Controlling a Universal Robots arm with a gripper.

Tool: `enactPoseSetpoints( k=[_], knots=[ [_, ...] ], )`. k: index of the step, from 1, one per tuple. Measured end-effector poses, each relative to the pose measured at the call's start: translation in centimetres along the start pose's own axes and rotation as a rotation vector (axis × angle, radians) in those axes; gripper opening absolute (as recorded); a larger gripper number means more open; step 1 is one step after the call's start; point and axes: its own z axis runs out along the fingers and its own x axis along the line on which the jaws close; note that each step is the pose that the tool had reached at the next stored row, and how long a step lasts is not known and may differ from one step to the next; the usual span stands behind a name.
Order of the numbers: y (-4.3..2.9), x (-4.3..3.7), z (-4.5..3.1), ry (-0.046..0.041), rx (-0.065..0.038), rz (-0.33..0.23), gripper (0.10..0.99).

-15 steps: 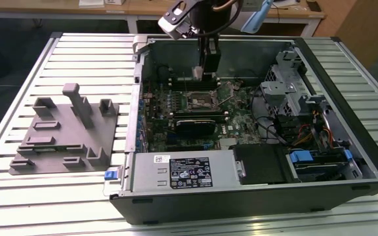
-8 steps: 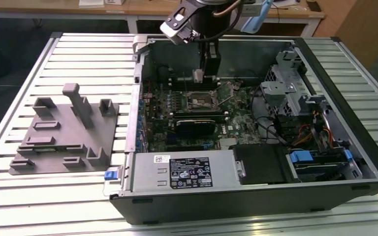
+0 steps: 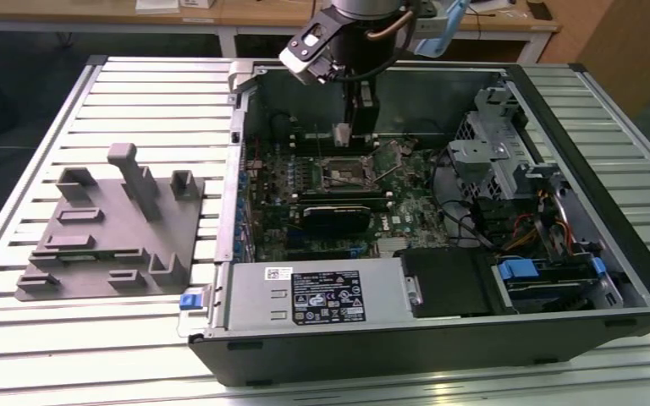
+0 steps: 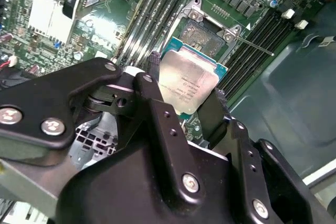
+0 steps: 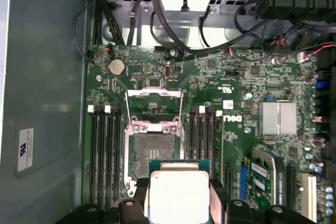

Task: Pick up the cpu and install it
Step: 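Place the cpu into insertion slot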

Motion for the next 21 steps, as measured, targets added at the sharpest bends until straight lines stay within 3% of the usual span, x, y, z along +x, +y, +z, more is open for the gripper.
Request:
enactPoseSetpoints(
  k=[8,21],
  knots=[
    [-0.01,0.4,1.06,0.0,0.0,0.0,0.541],
    [-0.03,0.46,1.78,-0.0001,0.0,0.0,0.541]
  ],
)
